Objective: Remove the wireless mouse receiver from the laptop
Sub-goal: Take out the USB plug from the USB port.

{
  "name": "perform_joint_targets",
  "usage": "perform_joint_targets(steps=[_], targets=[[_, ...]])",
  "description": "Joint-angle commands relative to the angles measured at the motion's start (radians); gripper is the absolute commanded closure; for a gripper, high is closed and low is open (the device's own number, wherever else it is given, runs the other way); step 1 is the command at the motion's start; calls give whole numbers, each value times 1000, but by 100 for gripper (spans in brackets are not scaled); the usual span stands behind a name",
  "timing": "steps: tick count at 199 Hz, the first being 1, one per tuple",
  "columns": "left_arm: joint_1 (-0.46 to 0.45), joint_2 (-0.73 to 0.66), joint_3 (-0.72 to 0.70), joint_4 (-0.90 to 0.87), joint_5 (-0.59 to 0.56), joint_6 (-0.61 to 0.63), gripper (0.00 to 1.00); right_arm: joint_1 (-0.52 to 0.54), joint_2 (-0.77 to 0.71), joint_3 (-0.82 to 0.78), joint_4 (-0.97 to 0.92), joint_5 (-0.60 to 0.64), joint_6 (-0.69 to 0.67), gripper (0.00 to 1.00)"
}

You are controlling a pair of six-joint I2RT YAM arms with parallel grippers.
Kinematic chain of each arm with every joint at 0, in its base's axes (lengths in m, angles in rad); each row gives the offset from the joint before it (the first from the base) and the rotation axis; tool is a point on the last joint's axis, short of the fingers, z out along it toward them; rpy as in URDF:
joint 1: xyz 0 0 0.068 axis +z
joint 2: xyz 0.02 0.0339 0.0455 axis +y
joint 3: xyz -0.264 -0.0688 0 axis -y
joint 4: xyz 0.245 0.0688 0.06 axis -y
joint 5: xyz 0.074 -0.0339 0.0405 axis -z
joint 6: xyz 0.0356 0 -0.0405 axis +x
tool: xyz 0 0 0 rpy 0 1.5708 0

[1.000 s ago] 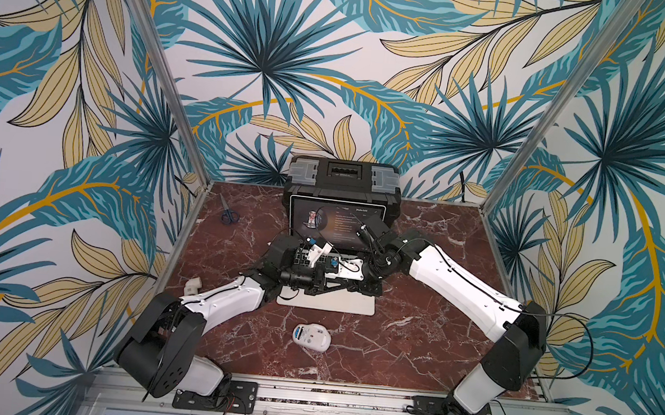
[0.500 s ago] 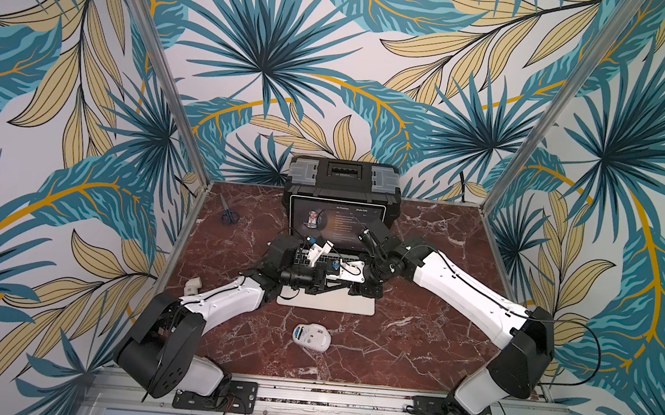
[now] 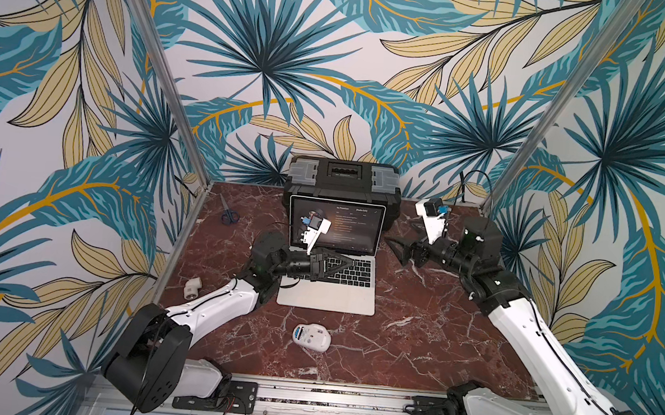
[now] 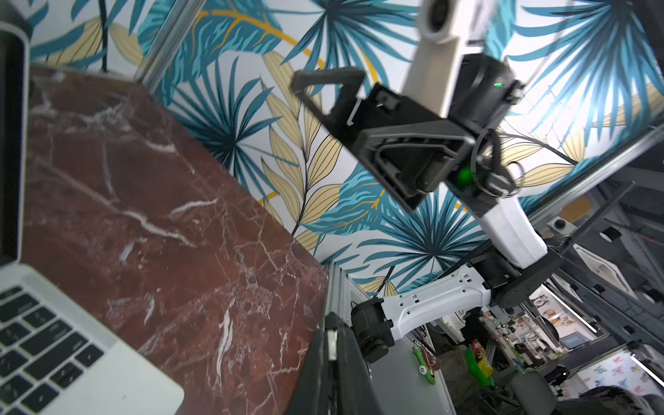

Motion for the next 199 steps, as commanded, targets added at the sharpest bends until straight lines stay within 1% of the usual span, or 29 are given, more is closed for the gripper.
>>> perform_joint_targets(steps=[1, 10, 18, 31, 39, 47, 68, 78, 98, 123, 140, 153, 165, 177, 199], targets=[[-10, -14, 22, 215, 25, 44, 100, -1, 56, -114, 423, -422, 452, 12], [-16, -11, 29, 228, 36, 43, 100, 0, 70, -150, 595, -474, 575, 14], [-20, -11, 30, 253, 46, 36, 100, 4, 79, -165, 676, -505, 626, 16], [-26, -12, 26, 292, 46, 25, 100, 11, 84, -170, 694, -547, 636, 21], [-29, -16, 26, 298, 42, 26, 100, 17, 80, -175, 695, -570, 625, 22], [-29, -16, 31, 291, 45, 27, 100, 22, 69, -181, 675, -579, 595, 23], [-35, -15, 37, 282, 45, 27, 100, 35, 47, -169, 523, -573, 475, 30], [-37, -15, 40, 276, 46, 29, 100, 43, 54, -157, 479, -576, 445, 33], [-41, -16, 45, 264, 49, 34, 100, 58, 73, -146, 474, -587, 439, 39], [-44, -20, 49, 248, 49, 41, 100, 75, 92, -134, 440, -580, 405, 42], [-45, -23, 52, 238, 51, 47, 100, 95, 108, -122, 428, -592, 396, 49], [-46, -28, 51, 223, 49, 55, 100, 106, 111, -120, 425, -592, 387, 50], [-47, -33, 49, 210, 48, 64, 100, 111, 111, -115, 413, -594, 378, 54], [-48, -38, 46, 204, 46, 68, 100, 113, 110, -115, 414, -598, 378, 56], [-49, -47, 43, 178, 43, 86, 100, 116, 107, -110, 405, -608, 374, 58]])
